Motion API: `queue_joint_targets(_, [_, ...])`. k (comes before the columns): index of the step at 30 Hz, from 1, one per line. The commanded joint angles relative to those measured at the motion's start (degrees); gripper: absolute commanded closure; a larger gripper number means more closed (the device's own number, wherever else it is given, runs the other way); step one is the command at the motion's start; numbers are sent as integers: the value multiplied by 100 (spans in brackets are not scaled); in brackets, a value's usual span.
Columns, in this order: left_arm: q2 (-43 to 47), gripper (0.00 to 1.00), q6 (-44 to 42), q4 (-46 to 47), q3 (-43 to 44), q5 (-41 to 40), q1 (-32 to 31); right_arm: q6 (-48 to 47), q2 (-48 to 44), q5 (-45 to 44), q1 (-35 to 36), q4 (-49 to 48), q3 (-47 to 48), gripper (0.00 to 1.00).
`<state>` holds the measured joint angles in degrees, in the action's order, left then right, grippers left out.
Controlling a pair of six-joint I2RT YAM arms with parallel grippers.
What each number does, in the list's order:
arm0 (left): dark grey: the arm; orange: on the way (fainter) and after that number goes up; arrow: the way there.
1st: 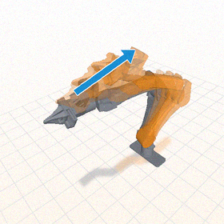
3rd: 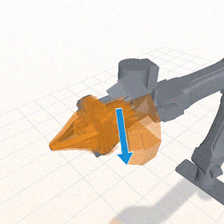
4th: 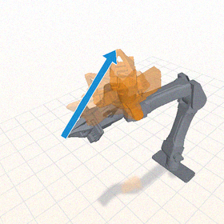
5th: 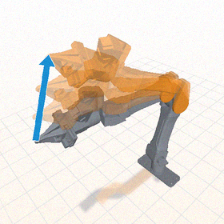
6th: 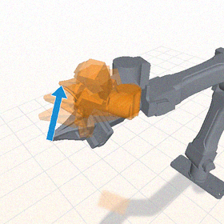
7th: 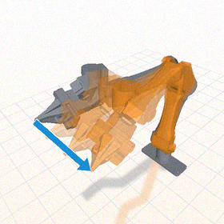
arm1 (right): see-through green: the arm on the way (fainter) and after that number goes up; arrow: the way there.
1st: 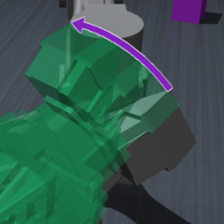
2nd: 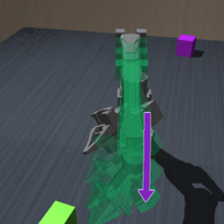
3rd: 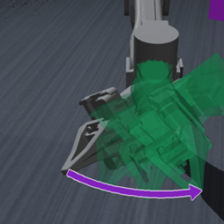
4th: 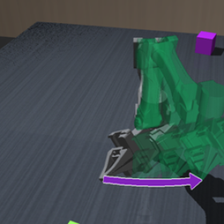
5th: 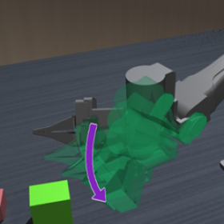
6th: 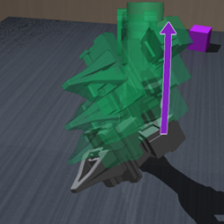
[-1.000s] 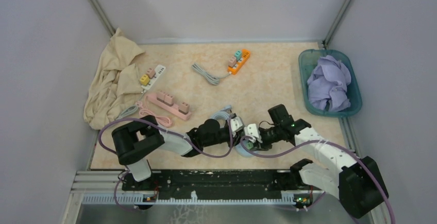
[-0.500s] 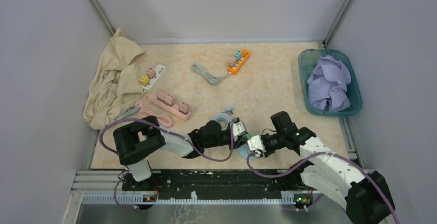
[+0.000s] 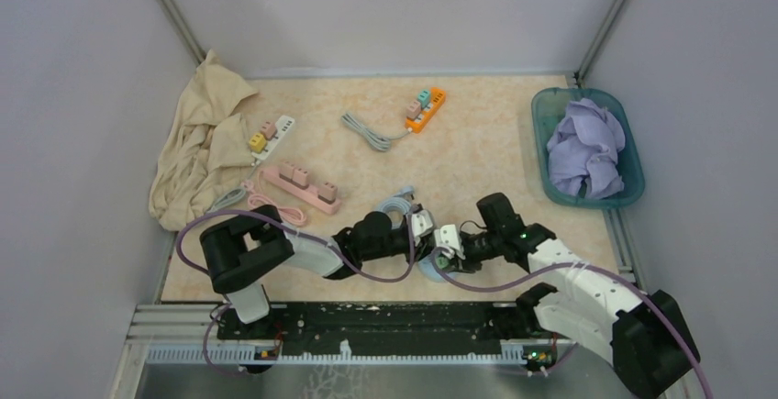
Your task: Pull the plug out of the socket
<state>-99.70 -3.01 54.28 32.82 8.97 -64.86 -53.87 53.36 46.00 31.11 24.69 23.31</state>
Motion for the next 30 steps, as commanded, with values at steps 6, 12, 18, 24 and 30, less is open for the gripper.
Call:
queue_joint_targets(6, [-218, 99, -36, -887, -224, 259, -146, -887, -260, 438, -1027, 430, 485, 100])
queue_joint_targets(12, [-224, 99, -51, -948, -189, 283, -144, -1517, -644, 584, -1010, 852, 241, 100])
queue_joint_targets(18, [-282, 99, -67, -1033, -87, 346, -150, -1294, -684, -246, 207, -21, -6, 100])
queue_joint_targets(24, [-286, 99, -28, -1053, -103, 362, -142, -110, -218, -348, 404, -1154, 266, 100])
queue_joint_targets(30, [-264, 99, -35, -1052, -140, 355, -148, 1052, -175, -159, 343, -1639, 369, 100])
